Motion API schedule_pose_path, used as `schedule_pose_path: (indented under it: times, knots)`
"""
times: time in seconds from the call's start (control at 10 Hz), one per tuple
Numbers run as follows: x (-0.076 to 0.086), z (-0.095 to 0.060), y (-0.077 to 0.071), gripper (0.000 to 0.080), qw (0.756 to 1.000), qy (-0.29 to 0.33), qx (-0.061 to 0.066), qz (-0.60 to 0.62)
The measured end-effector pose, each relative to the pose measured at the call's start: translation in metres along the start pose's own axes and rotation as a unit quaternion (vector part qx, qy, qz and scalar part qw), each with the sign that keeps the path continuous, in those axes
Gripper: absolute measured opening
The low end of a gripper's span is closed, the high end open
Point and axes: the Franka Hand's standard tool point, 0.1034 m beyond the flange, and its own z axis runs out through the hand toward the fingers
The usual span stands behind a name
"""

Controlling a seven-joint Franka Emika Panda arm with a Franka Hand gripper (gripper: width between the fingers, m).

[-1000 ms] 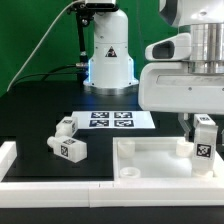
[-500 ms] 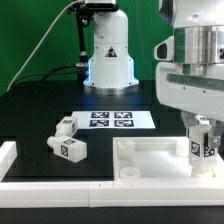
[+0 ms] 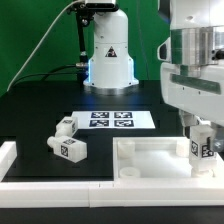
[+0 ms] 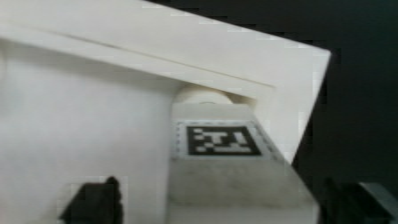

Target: Assemble one leg

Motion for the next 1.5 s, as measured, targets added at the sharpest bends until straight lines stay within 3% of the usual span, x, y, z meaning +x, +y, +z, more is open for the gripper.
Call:
schedule_pose_path:
  times: [0.1, 0.3, 0.7, 1.0, 1.3, 1.4, 1.5]
  knots:
    - [0.0016, -0.0027, -0.0028, 0.0625, 0.996, 0.001, 0.003, -0.084]
    - [0.0063, -0.0029, -0.0012, 0.0647, 0.977, -0.002, 0.004, -0.213]
    - [0.0116, -0.0031, 0.0005, 0.0649, 0.937, 0.008, -0.006, -0.348]
    - [0.0067, -0.0028, 0.0006, 0.0649, 0.817, -0.008, -0.028, -0.576]
    - [0.0089, -0.0027, 0.0008, 0.0646, 0.832, -0.005, -0.028, -0.554]
    - [0.0086, -0.0026, 0.0007, 0.0477, 0.85, -0.004, -0.027, -0.526]
    - [0.0086, -0.0026, 0.0007, 0.0477, 0.874, -0.003, -0.027, -0.485]
